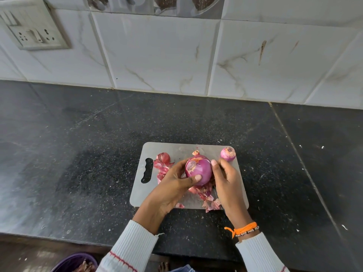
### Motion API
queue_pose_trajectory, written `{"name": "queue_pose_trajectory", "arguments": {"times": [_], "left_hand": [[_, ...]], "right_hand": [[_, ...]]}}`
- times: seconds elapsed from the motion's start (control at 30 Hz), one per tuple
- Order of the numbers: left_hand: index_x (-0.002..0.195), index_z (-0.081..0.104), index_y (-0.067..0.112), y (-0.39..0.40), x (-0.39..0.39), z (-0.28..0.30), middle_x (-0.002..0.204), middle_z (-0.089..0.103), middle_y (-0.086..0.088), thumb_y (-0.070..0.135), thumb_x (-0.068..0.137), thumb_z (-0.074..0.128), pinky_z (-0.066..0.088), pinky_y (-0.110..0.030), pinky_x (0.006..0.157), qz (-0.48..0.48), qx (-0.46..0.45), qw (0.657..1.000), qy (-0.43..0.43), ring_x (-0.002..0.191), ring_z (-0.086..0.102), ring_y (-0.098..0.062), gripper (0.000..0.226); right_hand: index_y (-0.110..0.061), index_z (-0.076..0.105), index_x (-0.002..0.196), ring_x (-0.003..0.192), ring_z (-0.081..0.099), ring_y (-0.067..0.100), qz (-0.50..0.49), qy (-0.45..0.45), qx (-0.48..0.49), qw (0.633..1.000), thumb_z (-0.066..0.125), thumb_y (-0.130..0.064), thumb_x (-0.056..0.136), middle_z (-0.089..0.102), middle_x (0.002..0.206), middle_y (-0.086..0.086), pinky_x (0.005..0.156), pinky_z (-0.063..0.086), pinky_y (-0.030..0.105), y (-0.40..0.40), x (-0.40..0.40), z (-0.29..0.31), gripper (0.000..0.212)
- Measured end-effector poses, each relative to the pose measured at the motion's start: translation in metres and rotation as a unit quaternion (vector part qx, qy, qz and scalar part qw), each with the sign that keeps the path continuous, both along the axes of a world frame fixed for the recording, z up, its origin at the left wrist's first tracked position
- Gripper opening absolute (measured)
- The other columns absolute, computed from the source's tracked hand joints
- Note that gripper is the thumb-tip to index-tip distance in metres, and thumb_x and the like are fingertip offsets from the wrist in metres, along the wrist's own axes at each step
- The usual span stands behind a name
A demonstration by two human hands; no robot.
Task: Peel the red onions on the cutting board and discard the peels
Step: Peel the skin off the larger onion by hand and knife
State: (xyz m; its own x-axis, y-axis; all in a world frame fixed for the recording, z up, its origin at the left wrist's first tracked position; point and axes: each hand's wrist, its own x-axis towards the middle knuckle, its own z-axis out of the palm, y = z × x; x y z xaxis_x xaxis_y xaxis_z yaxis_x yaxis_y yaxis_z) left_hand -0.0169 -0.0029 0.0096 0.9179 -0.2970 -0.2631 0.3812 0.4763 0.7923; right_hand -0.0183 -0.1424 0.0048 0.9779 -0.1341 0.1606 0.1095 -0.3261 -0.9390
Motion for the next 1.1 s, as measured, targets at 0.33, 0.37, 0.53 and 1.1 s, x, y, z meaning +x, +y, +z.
{"name": "queue_pose_trajectory", "arguments": {"times": [0.33, 0.37, 0.53, 1.1], "left_hand": [[0.12, 0.052, 0.005, -0.002, -0.003, 0.005, 0.115, 0.06, -0.013, 0.013, 0.068, 0.065, 0.057, -0.024, 0.075, 0.031, -0.013, 0.998, 0.049, 0.095, 0.064, -0.016, 0.054], [0.118, 0.053, 0.007, -0.002, -0.004, 0.007, 0.115, 0.06, -0.012, 0.014, 0.068, 0.066, 0.058, -0.026, 0.076, 0.028, -0.006, 0.998, 0.05, 0.094, 0.064, -0.017, 0.052], [0.12, 0.048, 0.014, -0.001, -0.007, 0.014, 0.121, 0.053, -0.013, 0.008, 0.067, 0.068, 0.06, -0.036, 0.067, 0.026, 0.003, 0.999, 0.039, 0.096, 0.065, -0.03, 0.057], [0.116, 0.048, 0.02, -0.002, -0.008, 0.006, 0.107, 0.058, 0.002, -0.001, 0.064, 0.08, 0.055, -0.025, 0.081, 0.052, 0.222, 0.971, -0.073, 0.095, 0.062, -0.011, 0.065]], "right_hand": [[-0.005, 0.053, 0.071, 0.055, 0.049, 0.017, -0.004, -0.056, -0.119, 0.991, 0.053, -0.013, 0.092, 0.055, 0.062, 0.006, 0.05, 0.039, 0.027, 0.0, 0.003, -0.011, 0.022], [-0.004, 0.052, 0.071, 0.054, 0.048, 0.018, -0.004, -0.05, -0.128, 0.991, 0.053, -0.013, 0.092, 0.054, 0.061, 0.006, 0.051, 0.04, 0.032, -0.002, 0.003, -0.014, 0.023], [-0.004, 0.051, 0.069, 0.053, 0.042, 0.014, 0.009, -0.021, -0.149, 0.989, 0.058, -0.006, 0.087, 0.05, 0.057, 0.005, 0.05, 0.04, 0.04, -0.009, 0.004, -0.02, 0.019], [-0.008, 0.071, 0.094, 0.086, 0.065, 0.007, 0.063, -0.187, -0.16, 0.967, 0.072, -0.008, 0.079, 0.069, 0.092, 0.001, 0.072, 0.054, 0.014, -0.016, -0.006, 0.005, 0.015]]}}
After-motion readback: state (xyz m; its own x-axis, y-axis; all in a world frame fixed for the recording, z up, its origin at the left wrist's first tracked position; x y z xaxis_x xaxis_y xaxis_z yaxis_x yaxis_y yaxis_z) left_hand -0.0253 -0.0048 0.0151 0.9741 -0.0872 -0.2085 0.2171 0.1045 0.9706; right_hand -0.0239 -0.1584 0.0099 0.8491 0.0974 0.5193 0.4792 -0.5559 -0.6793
